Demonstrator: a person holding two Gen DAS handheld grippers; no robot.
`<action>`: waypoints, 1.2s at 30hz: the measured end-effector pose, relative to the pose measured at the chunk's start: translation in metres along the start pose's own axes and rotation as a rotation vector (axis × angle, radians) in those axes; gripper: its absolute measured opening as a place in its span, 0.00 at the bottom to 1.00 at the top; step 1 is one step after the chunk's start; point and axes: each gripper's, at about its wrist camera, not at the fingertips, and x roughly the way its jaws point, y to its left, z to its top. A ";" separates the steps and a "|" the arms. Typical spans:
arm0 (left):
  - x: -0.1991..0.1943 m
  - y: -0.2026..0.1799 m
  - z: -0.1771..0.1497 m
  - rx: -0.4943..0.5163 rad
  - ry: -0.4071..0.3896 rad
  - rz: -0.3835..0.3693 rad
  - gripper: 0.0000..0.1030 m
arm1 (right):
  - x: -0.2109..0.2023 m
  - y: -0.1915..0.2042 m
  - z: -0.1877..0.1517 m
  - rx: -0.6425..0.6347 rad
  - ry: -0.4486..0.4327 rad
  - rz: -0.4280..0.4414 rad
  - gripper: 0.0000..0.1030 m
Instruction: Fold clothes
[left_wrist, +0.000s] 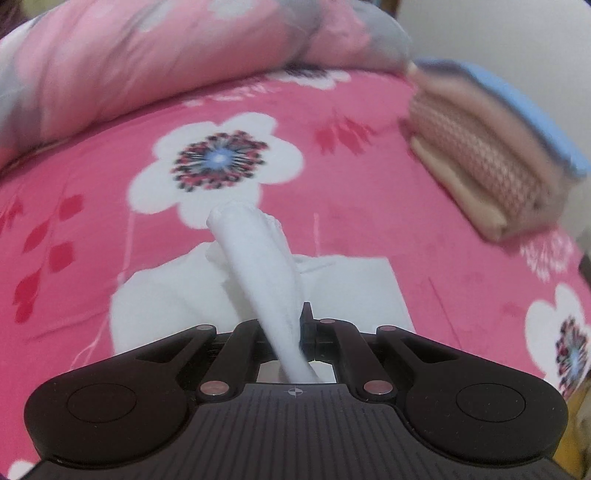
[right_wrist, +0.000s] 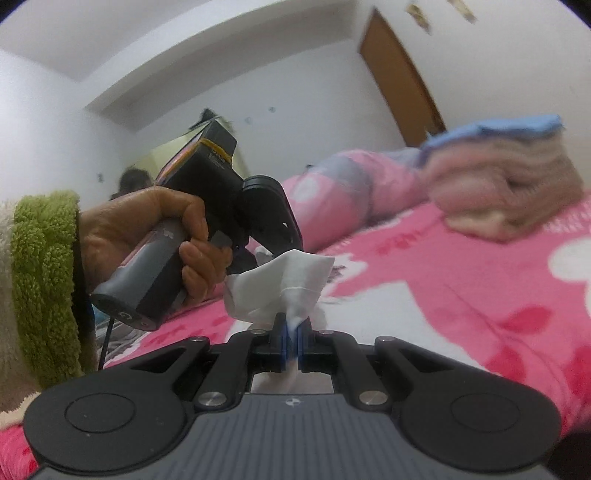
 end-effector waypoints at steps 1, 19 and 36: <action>0.004 -0.005 0.001 0.010 0.008 0.002 0.00 | 0.000 -0.006 -0.001 0.010 -0.005 -0.012 0.04; -0.015 0.030 -0.025 -0.222 -0.127 -0.307 0.44 | 0.000 -0.066 -0.029 0.207 0.063 -0.068 0.07; -0.108 0.064 -0.226 -0.098 -0.244 -0.067 0.52 | 0.017 -0.101 0.002 0.427 0.256 0.087 0.06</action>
